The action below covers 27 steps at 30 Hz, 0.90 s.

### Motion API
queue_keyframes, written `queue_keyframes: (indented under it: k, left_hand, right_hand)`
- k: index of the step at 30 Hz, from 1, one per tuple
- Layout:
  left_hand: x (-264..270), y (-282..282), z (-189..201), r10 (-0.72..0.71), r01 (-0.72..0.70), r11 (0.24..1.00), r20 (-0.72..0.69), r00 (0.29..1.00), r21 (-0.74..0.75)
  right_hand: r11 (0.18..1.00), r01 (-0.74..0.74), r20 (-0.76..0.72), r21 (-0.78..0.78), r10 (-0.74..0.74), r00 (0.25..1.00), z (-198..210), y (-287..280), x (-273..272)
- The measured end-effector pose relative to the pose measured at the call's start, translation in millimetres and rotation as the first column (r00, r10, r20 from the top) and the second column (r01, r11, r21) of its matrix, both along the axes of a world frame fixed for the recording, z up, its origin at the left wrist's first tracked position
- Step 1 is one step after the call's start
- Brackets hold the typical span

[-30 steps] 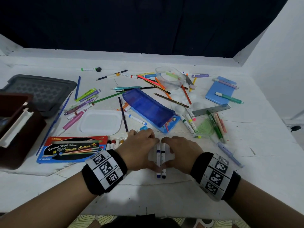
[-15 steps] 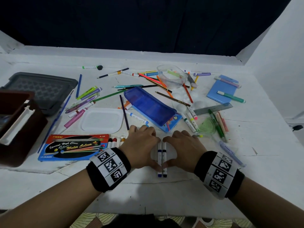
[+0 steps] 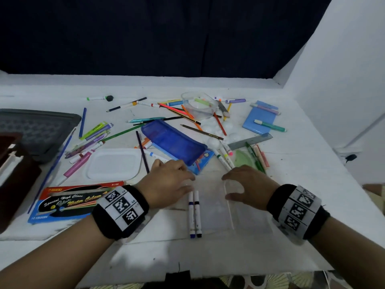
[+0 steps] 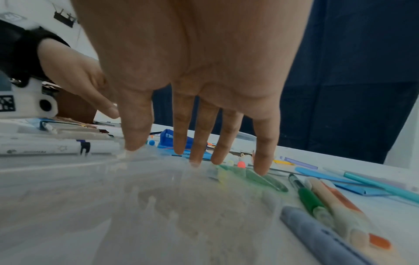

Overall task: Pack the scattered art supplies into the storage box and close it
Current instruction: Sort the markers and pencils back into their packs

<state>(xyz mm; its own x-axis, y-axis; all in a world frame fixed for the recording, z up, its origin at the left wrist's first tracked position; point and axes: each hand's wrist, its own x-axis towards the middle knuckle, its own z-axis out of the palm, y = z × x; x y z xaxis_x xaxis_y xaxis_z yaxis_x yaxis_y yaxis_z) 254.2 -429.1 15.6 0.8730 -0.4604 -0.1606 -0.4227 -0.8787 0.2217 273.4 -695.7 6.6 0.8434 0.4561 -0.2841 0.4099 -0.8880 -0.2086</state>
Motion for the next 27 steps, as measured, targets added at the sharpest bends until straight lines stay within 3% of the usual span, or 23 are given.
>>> queue_keyframes:
  k: [2,5,7,11,15,23,27]
  left_hand:
    - [16.2,4.8,-0.9,-0.066,0.067,0.998,0.061,0.996,-0.016]
    - [44.5,10.9,0.0,-0.139,0.126,0.978,0.065,0.988,0.165]
    - [57.9,12.4,0.5,-0.163,0.151,0.948,0.017,0.987,0.279]
    - [75.9,10.6,-3.5,-0.183,0.187,0.912,-0.046,0.982,0.365]
    - [96.9,8.1,-8.2,-0.174,0.173,0.919,-0.028,0.984,0.353]
    - [129.7,-3.1,-14.4,-0.153,0.142,0.937,0.009,0.988,0.319]
    - [142.3,-6.0,-13.4,-0.156,0.141,0.942,0.024,0.987,0.306]
  right_hand:
    - [0.999,0.010,0.041,0.047,-0.012,0.999,-0.3,-6.7,2.4]
    - [0.998,0.007,0.106,0.066,-0.014,0.994,3.8,-17.6,10.9]
    - [1.000,-0.002,0.051,-0.005,0.003,0.999,6.7,-23.3,16.9]
    - [0.999,0.017,-0.131,-0.041,-0.023,0.991,12.0,-24.6,29.0]
    - [0.988,-0.033,-0.163,-0.150,0.008,0.987,16.3,-18.6,40.5]
    - [0.986,0.041,-0.043,-0.161,-0.048,0.998,6.8,-22.5,91.1]
    - [0.986,0.152,0.000,-0.062,-0.152,0.988,0.8,-22.1,114.0]
